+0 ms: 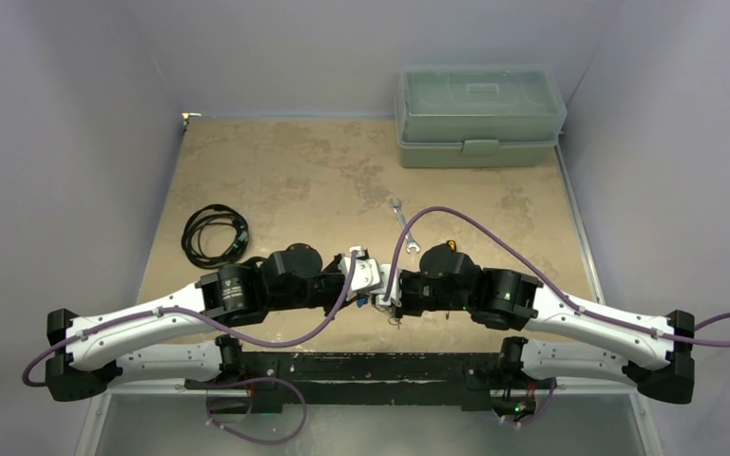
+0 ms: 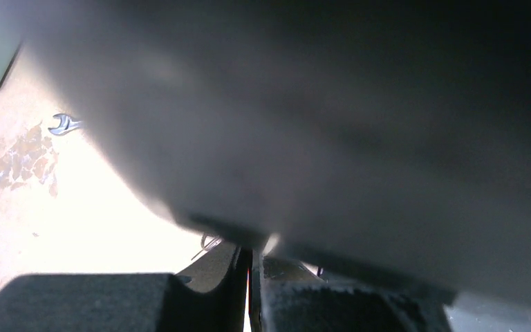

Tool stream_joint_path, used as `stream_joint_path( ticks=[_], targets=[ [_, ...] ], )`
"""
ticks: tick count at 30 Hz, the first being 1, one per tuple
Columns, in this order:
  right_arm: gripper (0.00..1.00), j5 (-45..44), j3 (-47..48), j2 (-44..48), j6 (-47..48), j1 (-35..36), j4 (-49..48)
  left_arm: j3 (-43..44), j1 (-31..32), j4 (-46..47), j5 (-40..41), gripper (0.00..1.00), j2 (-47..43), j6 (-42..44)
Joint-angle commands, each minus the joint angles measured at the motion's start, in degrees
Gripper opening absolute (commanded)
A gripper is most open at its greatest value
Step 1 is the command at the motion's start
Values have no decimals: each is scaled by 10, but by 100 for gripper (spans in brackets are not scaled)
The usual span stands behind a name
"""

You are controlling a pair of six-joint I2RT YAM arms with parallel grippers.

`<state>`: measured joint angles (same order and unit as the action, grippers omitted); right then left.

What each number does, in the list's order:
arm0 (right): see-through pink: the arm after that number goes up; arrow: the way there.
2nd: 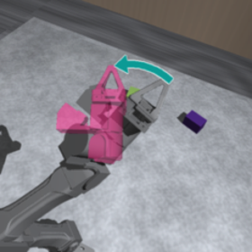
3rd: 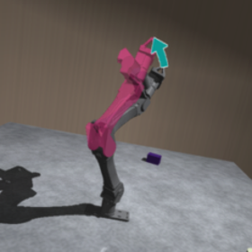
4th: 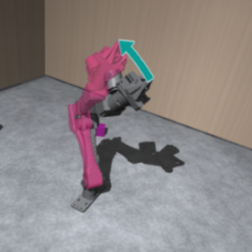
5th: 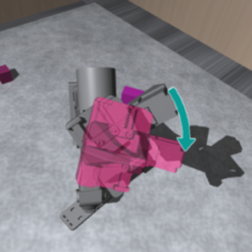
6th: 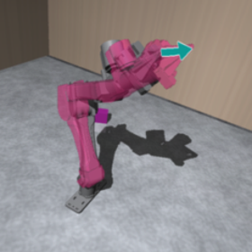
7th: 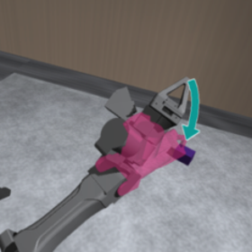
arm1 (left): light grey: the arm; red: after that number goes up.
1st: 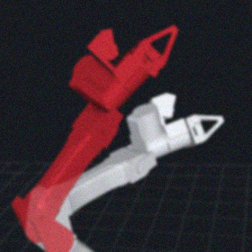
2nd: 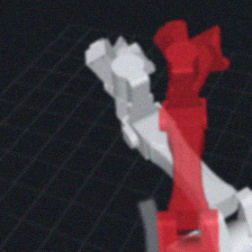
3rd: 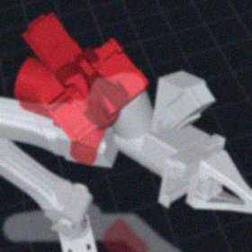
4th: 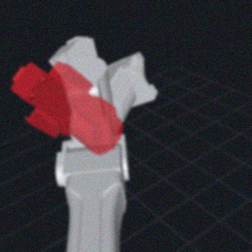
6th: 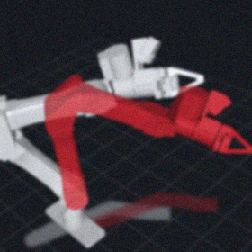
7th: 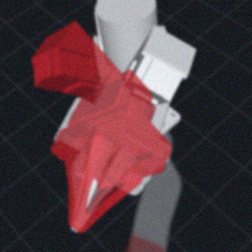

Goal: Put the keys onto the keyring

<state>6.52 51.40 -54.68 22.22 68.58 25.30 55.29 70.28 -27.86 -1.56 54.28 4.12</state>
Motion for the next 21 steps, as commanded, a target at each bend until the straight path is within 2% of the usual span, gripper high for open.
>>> stream_joint_path(
  ticks=[1, 21],
  targets=[
    [0, -3, 27, 19, 5, 4, -48, -4, 6, -13, -24, 0, 16, 5],
    [0, 2, 45, 53, -18, 6, -37, -3, 19, -20, -37, 0, 33, 6]
  ],
)
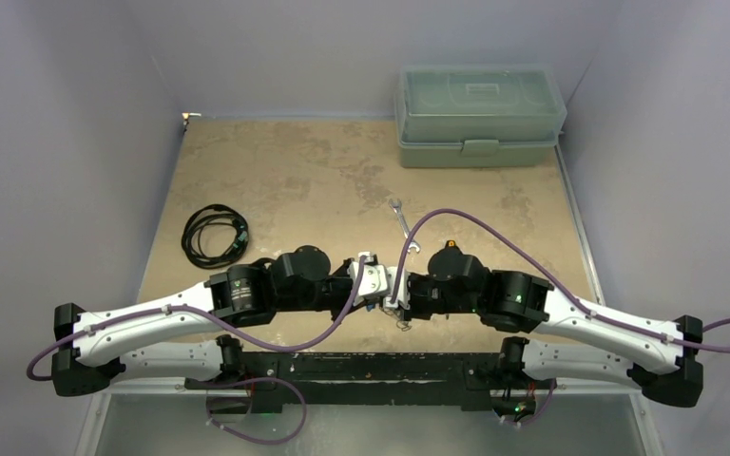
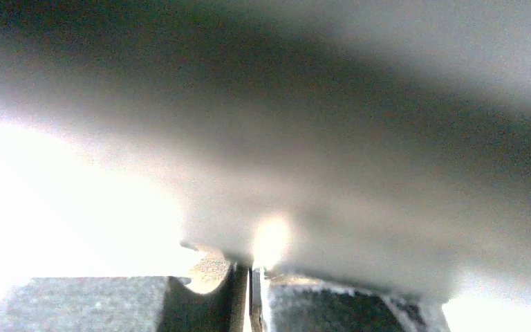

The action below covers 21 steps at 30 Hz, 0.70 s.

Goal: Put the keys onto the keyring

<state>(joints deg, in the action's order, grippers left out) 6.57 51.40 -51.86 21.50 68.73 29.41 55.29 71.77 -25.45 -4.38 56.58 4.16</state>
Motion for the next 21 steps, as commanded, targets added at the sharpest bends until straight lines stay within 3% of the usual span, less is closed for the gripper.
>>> stream_joint_path(
  ticks=[1, 21],
  targets=[
    [0, 0, 46, 25, -13, 4, -78, -5, 4, -44, -9, 0, 10, 5],
    [0, -10, 65, 54, -46, 4, -71, -14, 10, -41, -3, 0, 6, 0]
  ],
)
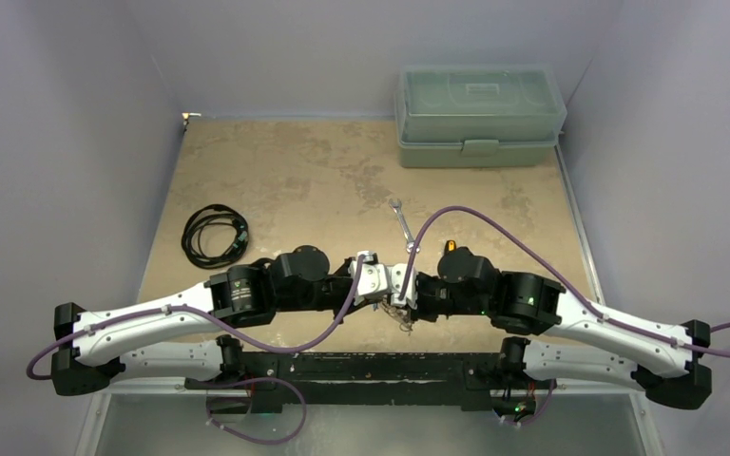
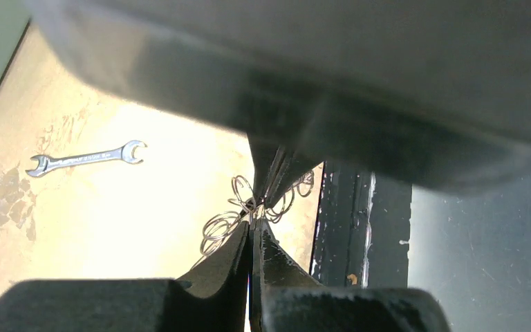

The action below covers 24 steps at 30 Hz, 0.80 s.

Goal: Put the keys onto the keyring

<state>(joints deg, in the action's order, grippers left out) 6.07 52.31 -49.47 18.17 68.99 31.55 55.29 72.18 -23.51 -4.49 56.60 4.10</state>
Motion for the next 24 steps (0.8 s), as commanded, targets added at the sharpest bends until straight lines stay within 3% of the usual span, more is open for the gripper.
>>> stream_joint_path(
  ticks=[1, 24],
  targets=[
    [0, -6, 57, 32, -14, 2, -93, -14, 6, -60, -1, 0, 5, 0],
    [0, -11, 58, 52, -19, 2, -102, -16, 6, -60, 16, 0, -1, -6]
  ],
)
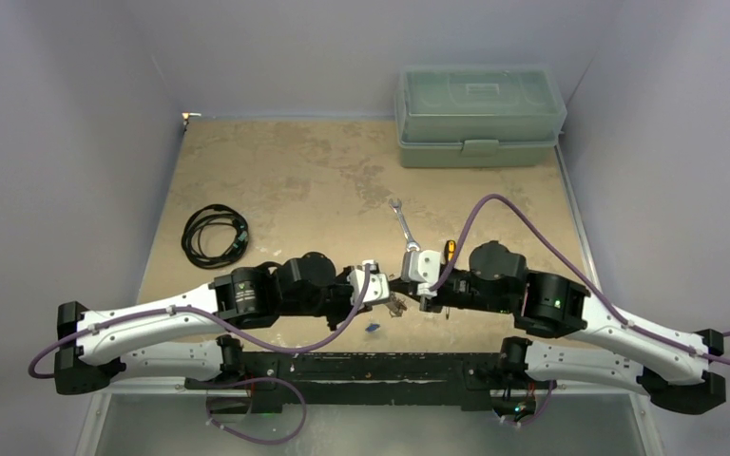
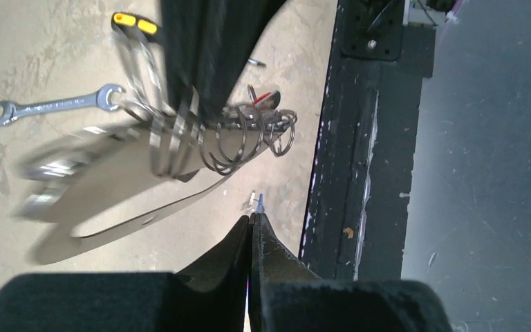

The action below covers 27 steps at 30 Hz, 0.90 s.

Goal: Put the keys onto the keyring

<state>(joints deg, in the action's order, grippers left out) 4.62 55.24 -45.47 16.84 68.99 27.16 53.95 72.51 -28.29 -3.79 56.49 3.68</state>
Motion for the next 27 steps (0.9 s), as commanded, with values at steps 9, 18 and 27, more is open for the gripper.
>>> stream_joint_path(
  ticks=[9, 18, 27],
  targets=[
    [0, -2, 25, 12, -6, 2, -63, 1, 3, -15, 52, 0, -19, -4],
    [0, -42, 14, -8, -7, 2, -74, -4, -8, -15, 237, 23, -73, -14],
    [0, 9, -1, -15, 3, 2, -110, -98, -10, 133, 91, 51, -222, 53]
  ],
)
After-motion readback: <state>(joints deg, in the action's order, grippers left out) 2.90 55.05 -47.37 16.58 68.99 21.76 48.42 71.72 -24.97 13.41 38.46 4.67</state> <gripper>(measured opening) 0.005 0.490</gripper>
